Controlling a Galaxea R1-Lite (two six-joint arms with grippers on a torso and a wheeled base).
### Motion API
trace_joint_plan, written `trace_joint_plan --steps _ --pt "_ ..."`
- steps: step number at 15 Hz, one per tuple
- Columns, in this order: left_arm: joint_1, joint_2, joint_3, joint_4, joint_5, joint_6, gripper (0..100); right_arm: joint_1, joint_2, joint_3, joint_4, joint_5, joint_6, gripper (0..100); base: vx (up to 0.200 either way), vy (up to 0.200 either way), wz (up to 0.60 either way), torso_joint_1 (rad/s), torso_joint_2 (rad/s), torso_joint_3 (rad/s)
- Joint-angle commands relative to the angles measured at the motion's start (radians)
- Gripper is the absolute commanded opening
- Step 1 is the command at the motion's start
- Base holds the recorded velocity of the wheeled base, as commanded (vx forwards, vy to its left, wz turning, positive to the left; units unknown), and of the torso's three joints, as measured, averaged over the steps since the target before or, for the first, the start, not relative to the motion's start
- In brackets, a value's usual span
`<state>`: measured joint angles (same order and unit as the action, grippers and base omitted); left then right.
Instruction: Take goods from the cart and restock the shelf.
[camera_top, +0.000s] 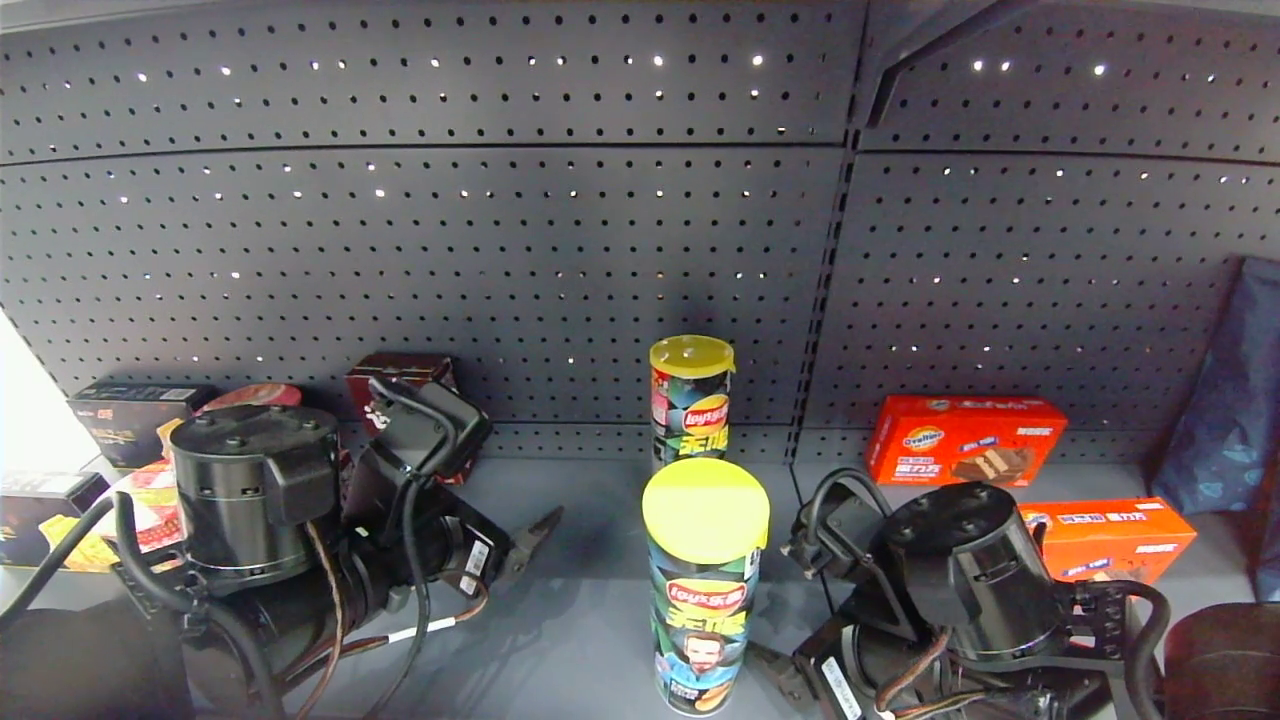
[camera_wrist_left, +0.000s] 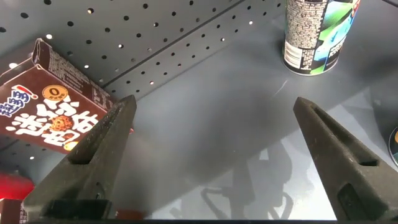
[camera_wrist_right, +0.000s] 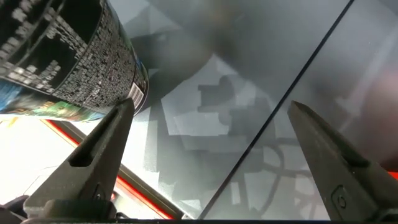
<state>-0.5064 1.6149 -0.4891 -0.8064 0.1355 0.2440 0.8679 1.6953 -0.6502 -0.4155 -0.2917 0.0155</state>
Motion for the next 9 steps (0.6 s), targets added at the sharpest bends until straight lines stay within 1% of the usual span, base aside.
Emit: trace_joint_plan --steps 1,9 --pt "0.0 0.002 0.0 0.0 -0.001 0.0 100 0.0 0.0 0.0 0.0 0.0 0.0 100 0.0 0.0 0.0 0.0 0.0 0.0" --pt "0.0 0.005 0.001 0.0 -0.001 0.001 100 0.0 0.015 -0.008 -0.012 0.0 0.0 100 0.0 0.0 0.0 0.0 0.0 0.0"
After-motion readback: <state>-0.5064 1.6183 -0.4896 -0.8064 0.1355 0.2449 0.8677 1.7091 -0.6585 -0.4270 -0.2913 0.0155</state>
